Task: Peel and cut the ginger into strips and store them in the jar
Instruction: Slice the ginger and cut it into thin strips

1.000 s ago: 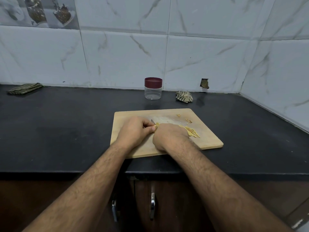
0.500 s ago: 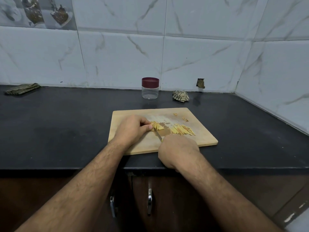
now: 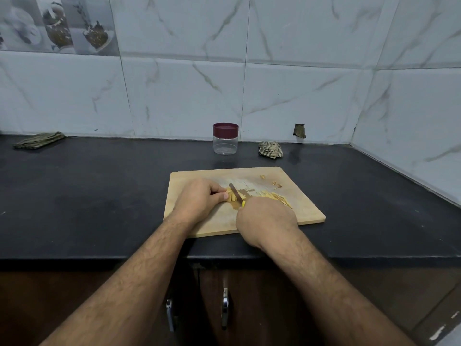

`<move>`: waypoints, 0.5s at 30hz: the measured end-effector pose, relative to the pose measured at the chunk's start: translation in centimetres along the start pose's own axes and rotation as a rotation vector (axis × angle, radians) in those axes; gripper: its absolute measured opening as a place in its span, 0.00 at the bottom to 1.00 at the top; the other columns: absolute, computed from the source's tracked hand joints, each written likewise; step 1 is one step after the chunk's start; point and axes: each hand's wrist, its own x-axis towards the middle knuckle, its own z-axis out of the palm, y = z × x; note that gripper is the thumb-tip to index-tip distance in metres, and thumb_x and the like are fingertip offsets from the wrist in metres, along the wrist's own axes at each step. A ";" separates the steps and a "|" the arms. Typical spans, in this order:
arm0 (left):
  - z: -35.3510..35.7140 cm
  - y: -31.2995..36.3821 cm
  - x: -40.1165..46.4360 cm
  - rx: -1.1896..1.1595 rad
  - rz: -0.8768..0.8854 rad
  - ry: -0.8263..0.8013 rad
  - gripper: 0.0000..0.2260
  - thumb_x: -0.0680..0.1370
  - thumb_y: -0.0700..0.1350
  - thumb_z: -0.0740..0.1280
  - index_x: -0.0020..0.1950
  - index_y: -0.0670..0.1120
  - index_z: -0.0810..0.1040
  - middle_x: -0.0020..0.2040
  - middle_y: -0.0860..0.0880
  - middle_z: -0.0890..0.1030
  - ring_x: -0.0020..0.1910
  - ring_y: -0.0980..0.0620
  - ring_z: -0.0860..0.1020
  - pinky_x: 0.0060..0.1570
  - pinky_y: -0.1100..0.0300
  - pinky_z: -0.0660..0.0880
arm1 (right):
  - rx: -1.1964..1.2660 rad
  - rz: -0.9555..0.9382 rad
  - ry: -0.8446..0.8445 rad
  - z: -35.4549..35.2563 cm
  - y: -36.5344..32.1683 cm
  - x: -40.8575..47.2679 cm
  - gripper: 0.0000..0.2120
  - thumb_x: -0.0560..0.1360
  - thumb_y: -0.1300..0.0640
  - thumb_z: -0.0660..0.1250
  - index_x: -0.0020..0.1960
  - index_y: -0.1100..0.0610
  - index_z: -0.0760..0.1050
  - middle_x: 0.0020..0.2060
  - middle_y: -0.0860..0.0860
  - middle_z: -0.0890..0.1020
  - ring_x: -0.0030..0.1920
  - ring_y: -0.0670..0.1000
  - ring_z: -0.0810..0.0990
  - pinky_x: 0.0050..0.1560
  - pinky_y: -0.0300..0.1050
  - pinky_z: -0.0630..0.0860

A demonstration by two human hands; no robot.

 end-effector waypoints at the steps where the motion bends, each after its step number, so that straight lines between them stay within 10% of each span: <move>1: 0.0 0.0 0.0 0.004 0.001 0.002 0.04 0.76 0.49 0.73 0.48 0.55 0.86 0.47 0.59 0.85 0.47 0.58 0.80 0.52 0.52 0.77 | 0.005 0.002 -0.001 -0.1 -0.2 0.2 0.14 0.82 0.56 0.55 0.64 0.56 0.74 0.59 0.54 0.78 0.57 0.55 0.77 0.48 0.47 0.69; 15: -0.2 0.4 -0.3 -0.011 0.030 0.015 0.04 0.75 0.47 0.73 0.48 0.53 0.87 0.48 0.55 0.86 0.50 0.56 0.81 0.54 0.52 0.77 | -0.048 0.001 0.000 0.3 -1.3 1.3 0.16 0.81 0.59 0.58 0.67 0.56 0.72 0.63 0.54 0.77 0.62 0.55 0.76 0.49 0.47 0.70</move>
